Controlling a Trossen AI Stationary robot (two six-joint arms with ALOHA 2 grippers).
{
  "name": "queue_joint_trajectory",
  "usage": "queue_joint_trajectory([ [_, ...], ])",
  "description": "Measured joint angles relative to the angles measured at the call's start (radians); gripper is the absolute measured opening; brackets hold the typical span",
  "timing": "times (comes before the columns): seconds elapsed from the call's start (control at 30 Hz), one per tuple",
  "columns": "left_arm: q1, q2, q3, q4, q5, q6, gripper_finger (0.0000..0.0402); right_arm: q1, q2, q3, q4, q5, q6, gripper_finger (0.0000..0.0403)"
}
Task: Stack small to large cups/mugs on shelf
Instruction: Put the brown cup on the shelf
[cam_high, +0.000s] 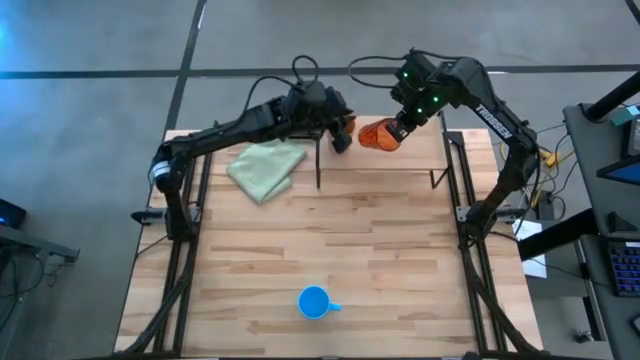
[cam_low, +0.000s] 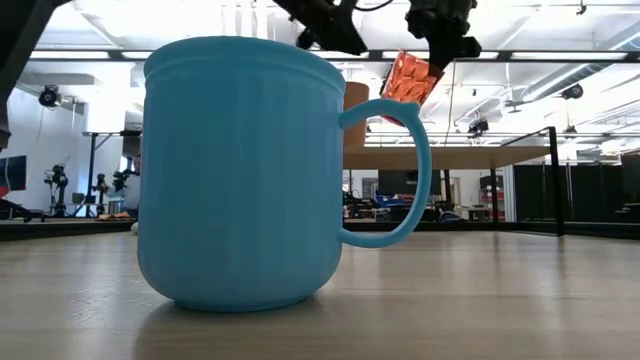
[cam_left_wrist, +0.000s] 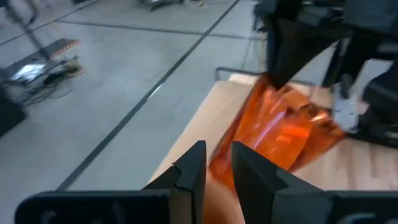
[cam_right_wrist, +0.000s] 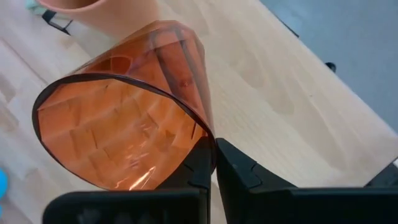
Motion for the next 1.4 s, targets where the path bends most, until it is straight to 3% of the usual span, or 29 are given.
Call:
queue_joint_trajectory([
  [0.37, -0.007, 0.074, -0.02, 0.193, 0.039, 0.075, 0.0061, 0.014, -0.032, 0.0, 0.0, -0.035, 0.104, 0.0009],
  [0.67, -0.006, 0.104, -0.024, 0.223, 0.101, 0.073, 0.0061, 0.02, -0.056, -0.001, -0.005, -0.039, 0.119, 0.0009],
  [1.4, -0.023, 0.105, -0.029, 0.235, 0.107, 0.042, 0.0061, 0.021, -0.074, -0.001, -0.004, -0.045, 0.106, 0.0009],
])
